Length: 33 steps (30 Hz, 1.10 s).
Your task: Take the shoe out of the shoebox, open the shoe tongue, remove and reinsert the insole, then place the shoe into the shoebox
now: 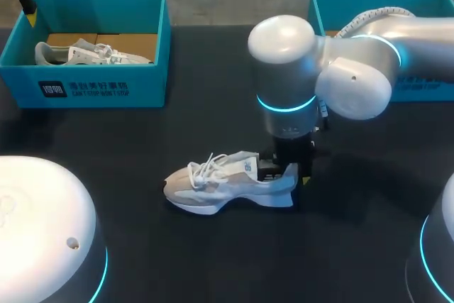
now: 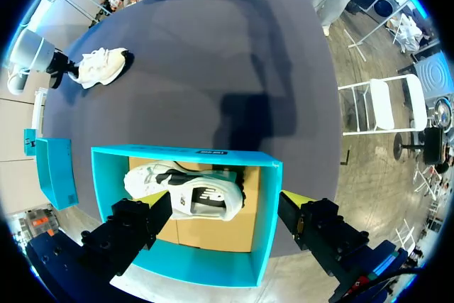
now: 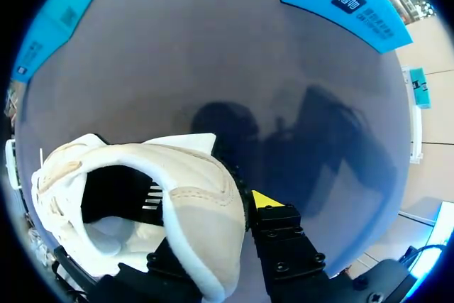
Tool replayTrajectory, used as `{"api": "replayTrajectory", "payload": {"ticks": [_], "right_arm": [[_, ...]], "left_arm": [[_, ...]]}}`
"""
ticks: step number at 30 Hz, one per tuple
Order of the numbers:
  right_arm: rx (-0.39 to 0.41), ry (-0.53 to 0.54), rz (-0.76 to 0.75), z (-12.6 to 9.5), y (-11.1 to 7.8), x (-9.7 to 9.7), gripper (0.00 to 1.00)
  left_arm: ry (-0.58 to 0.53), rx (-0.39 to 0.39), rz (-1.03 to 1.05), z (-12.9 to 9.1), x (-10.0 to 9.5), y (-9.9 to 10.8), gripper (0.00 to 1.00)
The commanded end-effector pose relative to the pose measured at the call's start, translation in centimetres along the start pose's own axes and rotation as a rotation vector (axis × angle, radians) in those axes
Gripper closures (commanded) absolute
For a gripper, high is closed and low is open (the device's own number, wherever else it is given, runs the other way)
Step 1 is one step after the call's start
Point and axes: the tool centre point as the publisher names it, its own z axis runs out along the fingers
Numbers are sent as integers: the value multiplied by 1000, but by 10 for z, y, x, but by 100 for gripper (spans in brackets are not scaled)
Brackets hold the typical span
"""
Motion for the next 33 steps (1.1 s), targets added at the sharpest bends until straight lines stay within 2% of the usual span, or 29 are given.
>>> {"api": "replayTrajectory", "payload": {"ticks": [1,9,10,12,13,14,24,33], "right_arm": [[-2,7,1,-1,0,-3,100],[1,30,5,2,1,-5,100],[-1,30,5,2,1,-5,92],[-1,27,2,0,1,-6,63],[-2,27,1,-1,2,-6,24],[-3,27,-1,-1,2,-6,0],[-15,12,4,-23,2,-11,0],[-35,65,30,-54,-1,-15,0]], "left_arm": [[3,-1,0,-1,0,-1,0],[3,-1,0,-1,0,-1,0],[3,-1,0,-1,0,-1,0],[3,-1,0,-1,0,-1,0],[3,-1,0,-1,0,-1,0],[3,-1,0,-1,0,-1,0],[3,-1,0,-1,0,-1,0],[3,-1,0,-1,0,-1,0]]}}
